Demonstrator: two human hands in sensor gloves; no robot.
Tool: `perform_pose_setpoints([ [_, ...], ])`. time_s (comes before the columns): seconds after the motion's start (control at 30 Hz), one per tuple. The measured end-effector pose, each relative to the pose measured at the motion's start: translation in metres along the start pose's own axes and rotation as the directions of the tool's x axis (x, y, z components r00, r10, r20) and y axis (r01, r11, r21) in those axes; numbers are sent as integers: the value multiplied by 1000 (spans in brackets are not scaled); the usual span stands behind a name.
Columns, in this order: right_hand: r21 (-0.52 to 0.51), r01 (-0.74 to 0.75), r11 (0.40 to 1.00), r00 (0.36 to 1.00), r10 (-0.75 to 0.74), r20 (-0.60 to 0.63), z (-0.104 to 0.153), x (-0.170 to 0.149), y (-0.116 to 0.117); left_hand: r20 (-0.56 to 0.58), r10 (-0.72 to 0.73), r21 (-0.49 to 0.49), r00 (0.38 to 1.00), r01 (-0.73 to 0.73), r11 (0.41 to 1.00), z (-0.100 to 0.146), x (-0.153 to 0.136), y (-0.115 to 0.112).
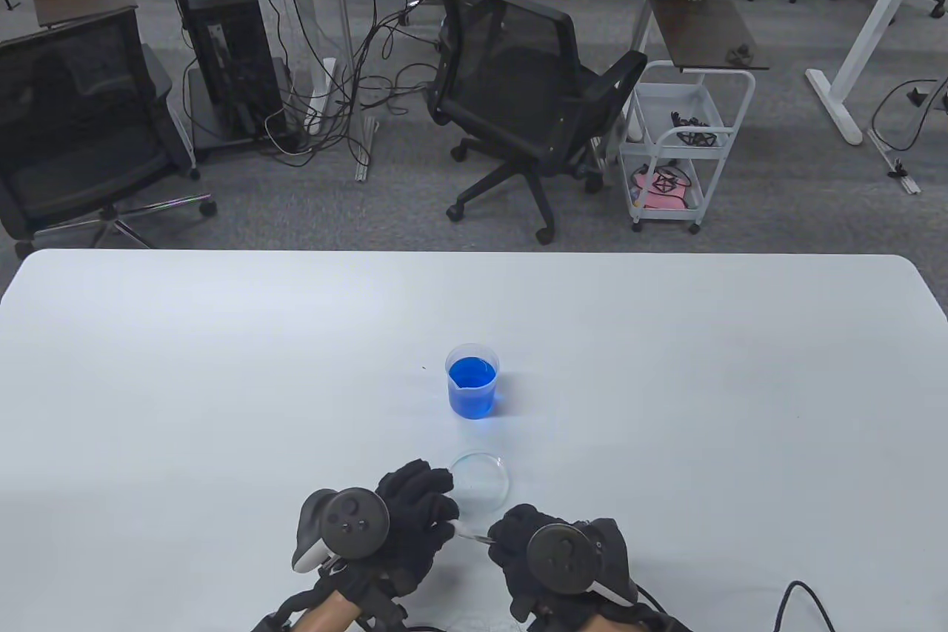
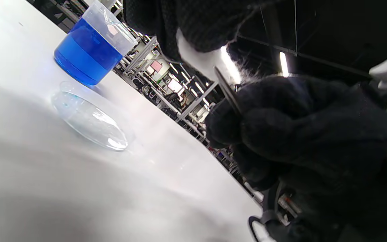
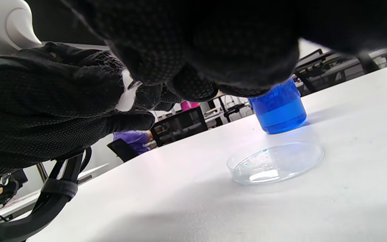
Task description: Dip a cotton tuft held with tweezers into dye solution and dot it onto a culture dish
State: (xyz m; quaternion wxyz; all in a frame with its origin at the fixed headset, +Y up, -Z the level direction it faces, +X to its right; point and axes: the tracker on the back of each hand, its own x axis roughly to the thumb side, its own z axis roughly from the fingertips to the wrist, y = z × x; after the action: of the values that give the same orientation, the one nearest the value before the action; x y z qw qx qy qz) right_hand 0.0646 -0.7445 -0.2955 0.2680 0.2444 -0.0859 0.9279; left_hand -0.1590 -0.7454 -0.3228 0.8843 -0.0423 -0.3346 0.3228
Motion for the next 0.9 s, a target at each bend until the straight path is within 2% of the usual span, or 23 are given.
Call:
perform_pose_setpoints([
  [0.13,17,-10,1000,1000,10,-1,0,0,1,-3,-109,-16,994,109,994,0,5,-1],
  [0.37,25,-7,1000,1000,7,-5,0,0,0,-27,-122,-62,992,120,991,0,4,-2],
  [0.53,24,-3,1000,1000,3,-17,1,-4,-2,-39,-133,-51,990,131,990,1,2,0],
  [0.9,-24,-49,998,996,48,-78,2,-25,-15,-198,-187,-7,962,189,982,14,-25,27],
])
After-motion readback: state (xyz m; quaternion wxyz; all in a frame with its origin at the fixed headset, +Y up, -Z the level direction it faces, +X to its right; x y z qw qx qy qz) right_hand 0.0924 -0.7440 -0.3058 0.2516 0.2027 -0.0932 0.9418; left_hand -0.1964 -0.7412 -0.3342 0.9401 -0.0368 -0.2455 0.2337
